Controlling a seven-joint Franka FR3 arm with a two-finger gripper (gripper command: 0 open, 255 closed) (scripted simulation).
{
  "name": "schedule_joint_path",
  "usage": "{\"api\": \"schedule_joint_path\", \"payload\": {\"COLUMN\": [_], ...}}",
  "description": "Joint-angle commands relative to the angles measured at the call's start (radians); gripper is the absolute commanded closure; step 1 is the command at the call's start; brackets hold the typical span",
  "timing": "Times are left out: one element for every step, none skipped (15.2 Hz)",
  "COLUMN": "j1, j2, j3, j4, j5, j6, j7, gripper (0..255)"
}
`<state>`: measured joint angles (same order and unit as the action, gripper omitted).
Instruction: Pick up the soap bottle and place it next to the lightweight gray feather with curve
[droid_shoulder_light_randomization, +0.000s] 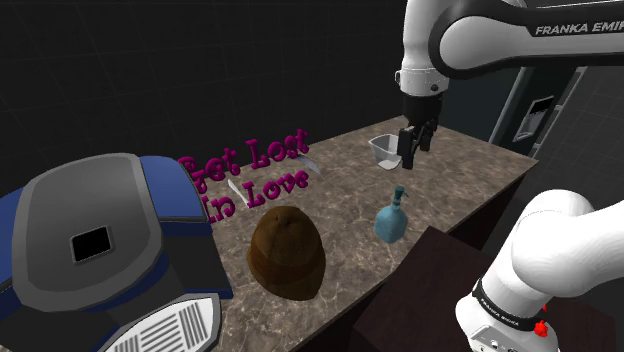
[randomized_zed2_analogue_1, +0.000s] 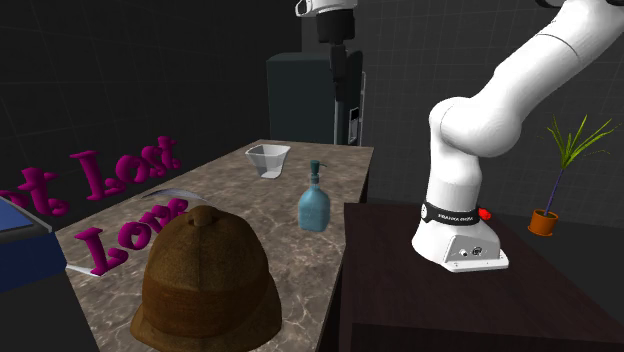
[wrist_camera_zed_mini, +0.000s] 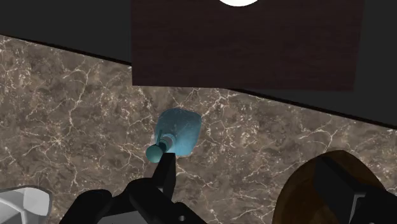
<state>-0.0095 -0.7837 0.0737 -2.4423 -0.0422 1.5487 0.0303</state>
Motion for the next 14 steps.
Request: {"api": "schedule_joint_path", "payload": {"j1": [0.0,-0.005,-0.01,-0.016,-0.022,-0.028,-0.035,-0.043,-0.05,-0.058,-0.066,-0.075,-0.083,-0.092], "j2": [0.0,-0.001,0.0,0.003,0.007,0.014,0.022,0.033,0.045,0.06,0.077,0.097,0.119,0.143], "j3": [0.0,-0.011,-0.023,-0.035,-0.047,-0.059,-0.071,-0.083,-0.096,-0.109,-0.122,-0.135,-0.149,-0.162], "j4": [0.0,-0.029,-0.058,-0.085,-0.111,-0.135,-0.158,-0.18,-0.2,-0.219,-0.236,-0.252,-0.266,-0.278], "j5": [0.0,-0.011,-0.022,-0.034,-0.046,-0.057,-0.069,-0.082,-0.094,-0.107,-0.119,-0.132,-0.145,-0.158], "j6": [0.0,0.035,0.07,0.106,0.143,0.181,0.219,0.258,0.298,0.339,0.38,0.423,0.466,0.509], "j7": [0.0,-0.012,-0.024,-0.036,-0.048,-0.059,-0.071,-0.082,-0.093,-0.103,-0.114,-0.124,-0.134,-0.144], "gripper": [0,0,0,0,0,0,0,0,0,0,0,0,0,0]}}
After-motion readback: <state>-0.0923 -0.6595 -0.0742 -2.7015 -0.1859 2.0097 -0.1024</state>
